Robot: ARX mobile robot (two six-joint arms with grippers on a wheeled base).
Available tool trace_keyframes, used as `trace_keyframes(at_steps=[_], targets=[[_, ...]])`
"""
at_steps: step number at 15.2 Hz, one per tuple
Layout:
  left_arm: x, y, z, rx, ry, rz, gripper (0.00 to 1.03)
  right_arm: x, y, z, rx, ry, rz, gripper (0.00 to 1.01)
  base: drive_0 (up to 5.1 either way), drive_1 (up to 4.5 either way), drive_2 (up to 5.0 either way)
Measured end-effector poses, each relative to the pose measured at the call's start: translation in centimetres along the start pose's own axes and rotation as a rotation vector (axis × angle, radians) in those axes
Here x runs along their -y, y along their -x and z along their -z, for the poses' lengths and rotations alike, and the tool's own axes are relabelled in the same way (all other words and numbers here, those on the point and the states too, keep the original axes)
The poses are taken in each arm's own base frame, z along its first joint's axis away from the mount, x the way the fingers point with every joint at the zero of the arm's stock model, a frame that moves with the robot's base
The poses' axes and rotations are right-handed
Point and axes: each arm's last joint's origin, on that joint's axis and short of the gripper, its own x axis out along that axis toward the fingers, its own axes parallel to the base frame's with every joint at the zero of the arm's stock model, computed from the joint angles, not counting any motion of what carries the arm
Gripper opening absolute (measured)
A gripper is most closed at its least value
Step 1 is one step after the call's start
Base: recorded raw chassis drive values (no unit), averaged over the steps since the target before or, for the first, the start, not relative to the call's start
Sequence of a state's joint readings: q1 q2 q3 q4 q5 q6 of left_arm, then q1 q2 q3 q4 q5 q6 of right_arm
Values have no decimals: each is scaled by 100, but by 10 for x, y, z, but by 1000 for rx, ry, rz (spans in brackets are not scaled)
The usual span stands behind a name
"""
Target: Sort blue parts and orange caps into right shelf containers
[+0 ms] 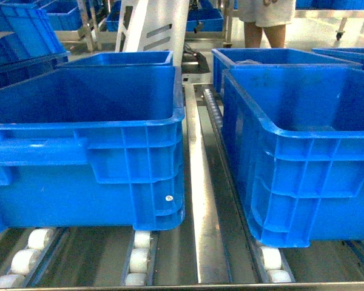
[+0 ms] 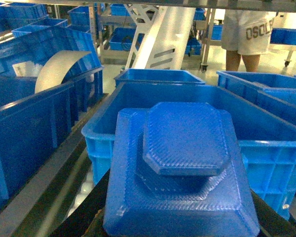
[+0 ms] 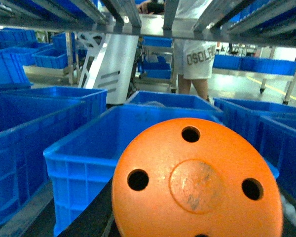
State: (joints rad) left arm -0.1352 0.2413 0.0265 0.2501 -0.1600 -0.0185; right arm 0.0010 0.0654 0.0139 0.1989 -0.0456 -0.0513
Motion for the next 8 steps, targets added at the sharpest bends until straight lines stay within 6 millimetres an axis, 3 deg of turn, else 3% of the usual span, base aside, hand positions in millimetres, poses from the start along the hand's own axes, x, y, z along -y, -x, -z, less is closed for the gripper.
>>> trace_keyframes(at_steps=[2, 4, 6, 8], targets=[[4, -23, -24, 67, 7, 31, 43, 1, -21, -8, 17, 13, -18, 45, 0, 0, 0], [4, -66, -54, 145, 12, 36, 43, 4, -65, -33, 78, 15, -25, 45, 0, 0, 0], [3, -106, -59, 121, 27, 32, 43, 8, -109, -44, 83, 6, -12, 45, 0, 0, 0], [9, -191, -39, -88, 41, 1, 43, 7, -184, -17, -137, -42, 16, 45, 0, 0, 0]])
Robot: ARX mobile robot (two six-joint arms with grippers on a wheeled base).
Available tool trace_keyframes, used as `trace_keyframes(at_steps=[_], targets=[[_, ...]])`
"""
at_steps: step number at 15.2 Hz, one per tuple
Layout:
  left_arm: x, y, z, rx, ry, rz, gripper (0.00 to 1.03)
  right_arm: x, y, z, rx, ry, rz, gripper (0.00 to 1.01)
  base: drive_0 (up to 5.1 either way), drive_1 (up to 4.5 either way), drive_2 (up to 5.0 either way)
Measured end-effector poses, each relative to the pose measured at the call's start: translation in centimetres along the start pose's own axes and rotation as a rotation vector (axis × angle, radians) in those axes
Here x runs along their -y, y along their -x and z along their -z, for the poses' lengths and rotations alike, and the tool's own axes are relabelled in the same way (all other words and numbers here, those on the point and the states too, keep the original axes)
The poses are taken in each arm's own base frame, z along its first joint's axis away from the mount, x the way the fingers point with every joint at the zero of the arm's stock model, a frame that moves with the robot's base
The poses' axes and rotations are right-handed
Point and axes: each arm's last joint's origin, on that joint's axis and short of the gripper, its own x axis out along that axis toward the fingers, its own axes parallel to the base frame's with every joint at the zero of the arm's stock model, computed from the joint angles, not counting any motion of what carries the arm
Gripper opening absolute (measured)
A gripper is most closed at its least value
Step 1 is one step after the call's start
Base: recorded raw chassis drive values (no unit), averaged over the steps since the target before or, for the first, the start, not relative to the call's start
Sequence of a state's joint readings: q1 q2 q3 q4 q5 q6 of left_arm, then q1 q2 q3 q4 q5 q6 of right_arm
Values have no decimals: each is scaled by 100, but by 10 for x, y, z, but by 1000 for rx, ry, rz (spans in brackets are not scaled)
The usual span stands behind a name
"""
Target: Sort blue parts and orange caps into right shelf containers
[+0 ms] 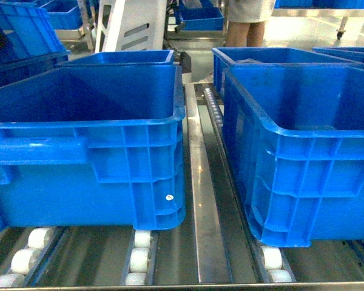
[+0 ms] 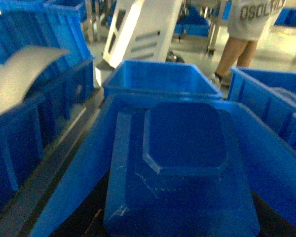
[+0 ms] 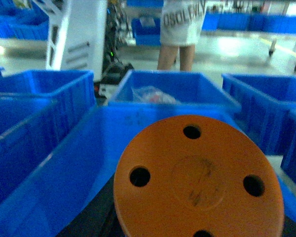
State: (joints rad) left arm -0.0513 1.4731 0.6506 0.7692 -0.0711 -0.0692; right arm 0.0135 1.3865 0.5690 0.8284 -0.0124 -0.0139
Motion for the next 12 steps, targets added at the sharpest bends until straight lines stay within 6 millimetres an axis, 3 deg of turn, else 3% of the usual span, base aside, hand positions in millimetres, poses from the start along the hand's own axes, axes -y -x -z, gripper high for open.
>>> trace_keyframes(at_steps=[2, 3, 6, 7, 8, 12], targets=[[8, -36, 8, -72, -5, 16, 43, -4, -41, 14, -77, -16, 5, 49, 0, 0, 0], [11, -44, 8, -69, -6, 23, 48, -7, -49, 14, -54, -21, 10, 59, 0, 0, 0], [14, -48, 0, -42, -2, 49, 82, -11, -53, 13, -32, -19, 24, 94, 0, 0, 0], [14, -48, 1, -45, -3, 53, 95, -11, -54, 14, -37, -18, 20, 100, 0, 0, 0], [15, -48, 1, -46, -2, 63, 100, -11, -54, 15, -35, -13, 21, 97, 0, 0, 0], [20, -29, -8, -19, -3, 52, 98, -11, -41, 16, -52, 8, 22, 98, 0, 0, 0]])
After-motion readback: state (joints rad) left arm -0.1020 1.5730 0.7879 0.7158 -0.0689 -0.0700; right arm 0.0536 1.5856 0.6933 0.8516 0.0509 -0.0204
